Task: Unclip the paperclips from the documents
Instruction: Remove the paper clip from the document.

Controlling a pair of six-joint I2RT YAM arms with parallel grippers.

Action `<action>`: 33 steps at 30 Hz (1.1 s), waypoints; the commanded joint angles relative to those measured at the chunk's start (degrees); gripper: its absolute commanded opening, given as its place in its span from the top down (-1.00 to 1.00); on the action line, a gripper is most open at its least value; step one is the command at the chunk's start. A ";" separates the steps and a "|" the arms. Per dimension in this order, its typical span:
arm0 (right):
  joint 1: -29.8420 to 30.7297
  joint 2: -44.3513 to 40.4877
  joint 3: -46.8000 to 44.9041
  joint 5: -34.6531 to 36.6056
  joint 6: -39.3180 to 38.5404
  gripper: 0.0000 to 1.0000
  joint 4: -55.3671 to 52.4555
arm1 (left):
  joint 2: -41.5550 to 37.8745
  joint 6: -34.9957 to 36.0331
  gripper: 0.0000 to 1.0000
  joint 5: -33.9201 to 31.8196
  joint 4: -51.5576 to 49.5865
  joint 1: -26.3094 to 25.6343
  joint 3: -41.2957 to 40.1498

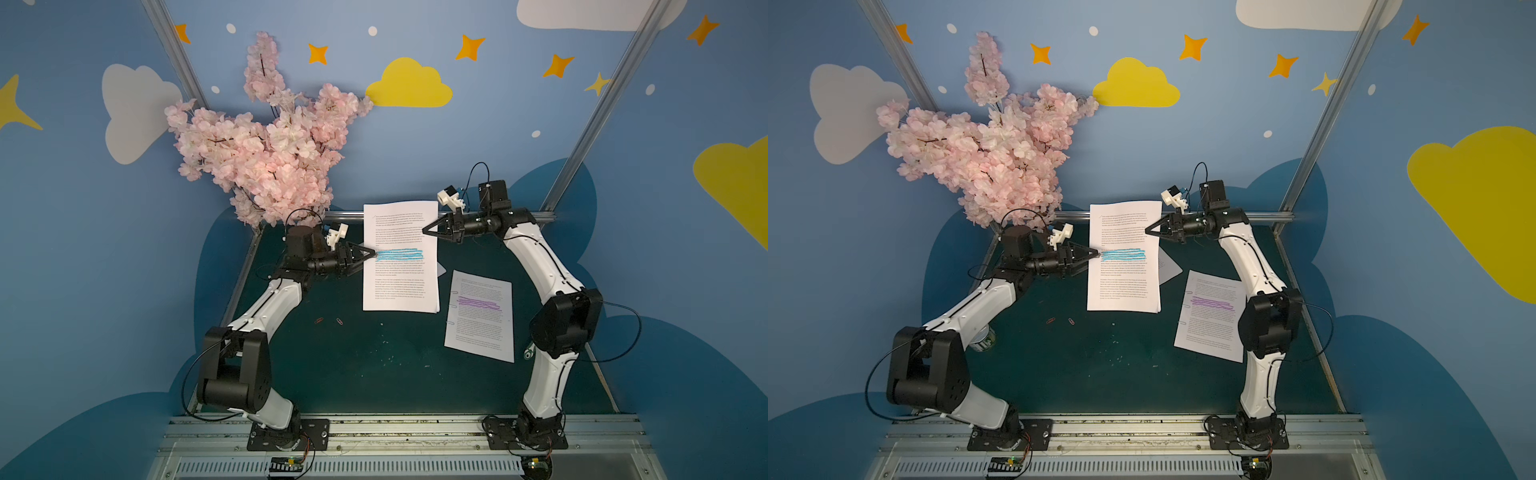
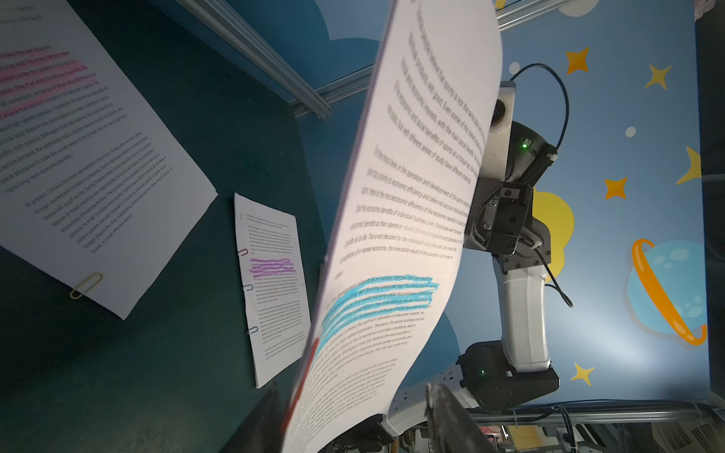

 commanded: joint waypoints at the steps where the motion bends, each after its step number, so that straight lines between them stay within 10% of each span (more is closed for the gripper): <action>1: 0.36 -2.66 -0.45 -0.14 -1.07 1.00 -0.94 | -0.18 3.35 -0.22 -0.91 -4.10 0.20 2.19; 33: 1.52 -3.36 -1.51 -0.50 0.39 1.00 0.20 | -1.96 7.21 0.76 -3.31 -8.60 0.28 2.36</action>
